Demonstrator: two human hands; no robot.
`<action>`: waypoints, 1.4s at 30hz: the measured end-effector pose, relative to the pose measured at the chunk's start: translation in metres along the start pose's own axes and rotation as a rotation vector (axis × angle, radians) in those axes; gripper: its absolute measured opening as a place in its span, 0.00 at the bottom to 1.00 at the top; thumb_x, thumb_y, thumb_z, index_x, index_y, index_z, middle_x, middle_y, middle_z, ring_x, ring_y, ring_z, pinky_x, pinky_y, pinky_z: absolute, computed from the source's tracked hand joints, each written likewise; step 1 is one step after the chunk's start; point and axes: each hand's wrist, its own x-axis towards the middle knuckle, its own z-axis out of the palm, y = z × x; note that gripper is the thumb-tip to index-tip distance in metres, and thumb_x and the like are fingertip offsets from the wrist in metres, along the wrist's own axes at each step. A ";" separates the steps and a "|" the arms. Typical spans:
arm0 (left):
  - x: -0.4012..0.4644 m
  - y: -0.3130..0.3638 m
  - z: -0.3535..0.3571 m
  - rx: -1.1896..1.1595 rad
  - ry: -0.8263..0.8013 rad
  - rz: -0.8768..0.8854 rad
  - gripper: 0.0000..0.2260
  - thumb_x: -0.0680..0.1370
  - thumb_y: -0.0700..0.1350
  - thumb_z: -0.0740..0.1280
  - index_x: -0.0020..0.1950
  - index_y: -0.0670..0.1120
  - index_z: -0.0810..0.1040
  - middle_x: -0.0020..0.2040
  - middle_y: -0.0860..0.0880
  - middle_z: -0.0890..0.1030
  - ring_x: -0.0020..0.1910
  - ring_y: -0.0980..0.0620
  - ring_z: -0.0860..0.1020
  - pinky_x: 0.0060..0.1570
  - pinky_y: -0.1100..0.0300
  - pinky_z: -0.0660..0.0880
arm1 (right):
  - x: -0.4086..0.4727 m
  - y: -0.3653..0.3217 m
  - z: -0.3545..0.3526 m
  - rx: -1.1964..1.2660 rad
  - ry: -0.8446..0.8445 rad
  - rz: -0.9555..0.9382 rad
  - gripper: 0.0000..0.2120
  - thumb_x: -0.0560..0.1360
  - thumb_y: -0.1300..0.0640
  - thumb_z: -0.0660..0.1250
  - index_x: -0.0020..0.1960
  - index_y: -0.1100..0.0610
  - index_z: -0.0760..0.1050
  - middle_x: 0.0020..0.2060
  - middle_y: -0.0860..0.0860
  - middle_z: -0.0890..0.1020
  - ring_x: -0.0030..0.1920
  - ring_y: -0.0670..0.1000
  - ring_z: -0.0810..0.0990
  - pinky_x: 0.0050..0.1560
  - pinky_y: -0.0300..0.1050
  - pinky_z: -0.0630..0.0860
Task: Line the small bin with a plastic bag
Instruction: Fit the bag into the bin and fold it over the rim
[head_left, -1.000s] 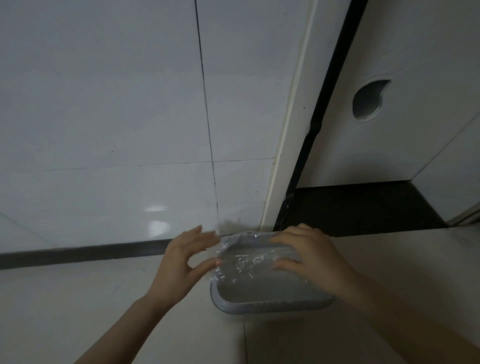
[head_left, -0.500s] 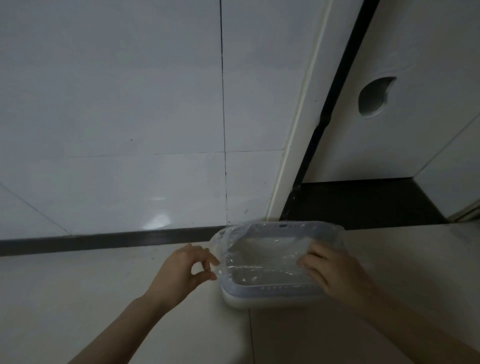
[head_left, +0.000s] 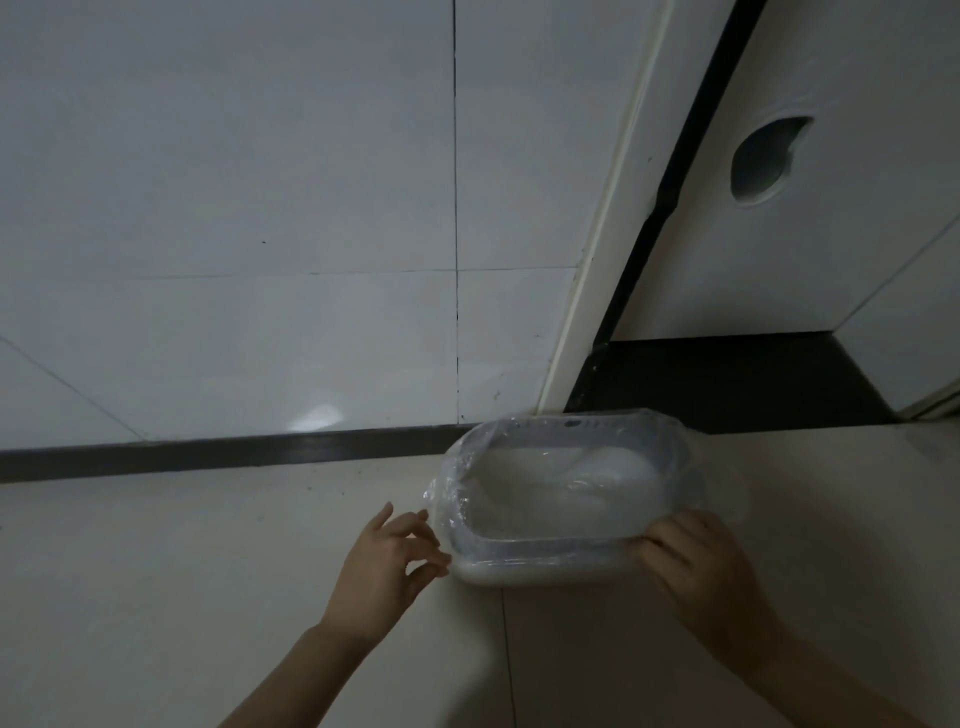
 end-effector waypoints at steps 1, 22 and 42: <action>0.001 0.001 0.004 0.009 -0.014 -0.013 0.04 0.71 0.48 0.72 0.44 0.55 0.84 0.51 0.53 0.82 0.62 0.57 0.75 0.74 0.57 0.52 | -0.002 0.001 0.001 -0.011 0.010 -0.003 0.13 0.75 0.61 0.61 0.34 0.59 0.78 0.29 0.55 0.76 0.31 0.58 0.74 0.39 0.48 0.65; 0.142 0.143 0.006 0.062 -0.277 0.343 0.34 0.71 0.61 0.67 0.73 0.54 0.60 0.74 0.49 0.63 0.70 0.49 0.63 0.71 0.51 0.60 | 0.009 0.060 -0.021 0.739 -0.023 1.503 0.30 0.72 0.45 0.68 0.69 0.53 0.64 0.58 0.55 0.75 0.49 0.52 0.75 0.41 0.43 0.73; 0.225 0.162 0.054 -0.217 -0.554 0.007 0.22 0.76 0.64 0.53 0.63 0.55 0.74 0.62 0.50 0.77 0.56 0.54 0.73 0.59 0.58 0.65 | -0.042 0.078 0.027 1.299 0.091 1.780 0.03 0.74 0.62 0.67 0.41 0.57 0.75 0.33 0.53 0.79 0.27 0.46 0.78 0.24 0.35 0.73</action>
